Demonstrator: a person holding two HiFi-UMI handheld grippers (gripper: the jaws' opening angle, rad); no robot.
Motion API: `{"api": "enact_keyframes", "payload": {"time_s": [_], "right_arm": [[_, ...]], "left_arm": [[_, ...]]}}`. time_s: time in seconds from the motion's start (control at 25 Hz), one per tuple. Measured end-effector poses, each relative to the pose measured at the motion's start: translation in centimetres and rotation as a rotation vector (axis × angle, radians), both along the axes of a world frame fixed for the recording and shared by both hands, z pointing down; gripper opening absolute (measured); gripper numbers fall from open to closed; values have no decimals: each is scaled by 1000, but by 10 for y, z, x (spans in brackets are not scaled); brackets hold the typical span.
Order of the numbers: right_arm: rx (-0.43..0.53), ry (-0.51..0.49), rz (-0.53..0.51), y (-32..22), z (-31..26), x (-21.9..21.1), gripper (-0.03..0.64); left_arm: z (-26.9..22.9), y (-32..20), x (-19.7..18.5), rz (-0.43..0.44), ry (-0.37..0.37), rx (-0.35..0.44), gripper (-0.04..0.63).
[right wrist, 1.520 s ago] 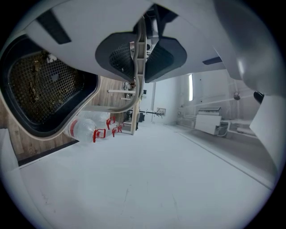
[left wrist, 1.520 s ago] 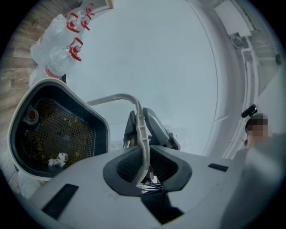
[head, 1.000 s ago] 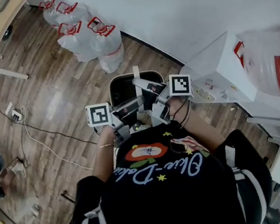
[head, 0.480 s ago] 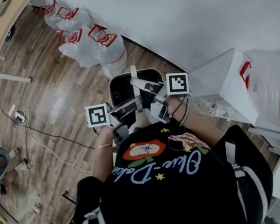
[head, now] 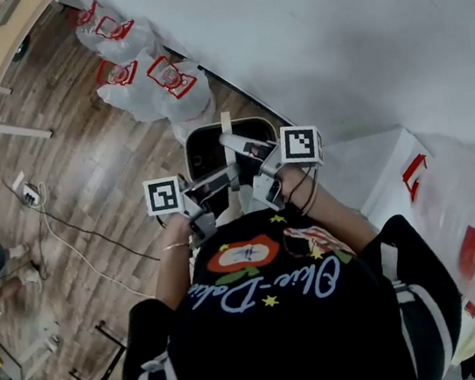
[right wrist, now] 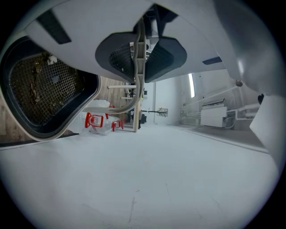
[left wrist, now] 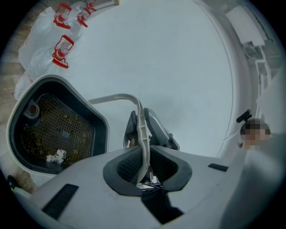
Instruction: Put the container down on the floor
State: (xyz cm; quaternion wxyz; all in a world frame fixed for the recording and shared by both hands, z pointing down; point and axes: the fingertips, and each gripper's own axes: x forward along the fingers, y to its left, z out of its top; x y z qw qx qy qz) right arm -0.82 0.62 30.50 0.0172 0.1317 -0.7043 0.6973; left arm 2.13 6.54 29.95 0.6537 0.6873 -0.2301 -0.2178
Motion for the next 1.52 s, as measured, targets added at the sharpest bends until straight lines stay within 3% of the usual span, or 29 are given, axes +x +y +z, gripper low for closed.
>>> {"api": "enact_keyframes", "payload": {"time_s": [0.28, 0.44, 0.84, 1.2, 1.4, 1.52], "right_arm": [[-6, 8, -17, -35, 41, 2, 67], [-12, 10, 2, -39, 53, 5, 67], [-57, 22, 105, -43, 105, 8, 67], [-60, 48, 173, -50, 129, 14, 67], [-40, 81, 183, -54, 146, 19, 67], [-48, 85, 183, -62, 161, 15, 67]], "left_arm": [[44, -35, 0, -10, -25, -16, 49], [52, -38, 5, 3, 2, -25, 48], [100, -41, 3, 138, -1, -68, 48], [130, -44, -1, 256, -93, -76, 49], [145, -47, 0, 284, -125, -60, 49], [158, -56, -3, 280, -108, -59, 49]]}}
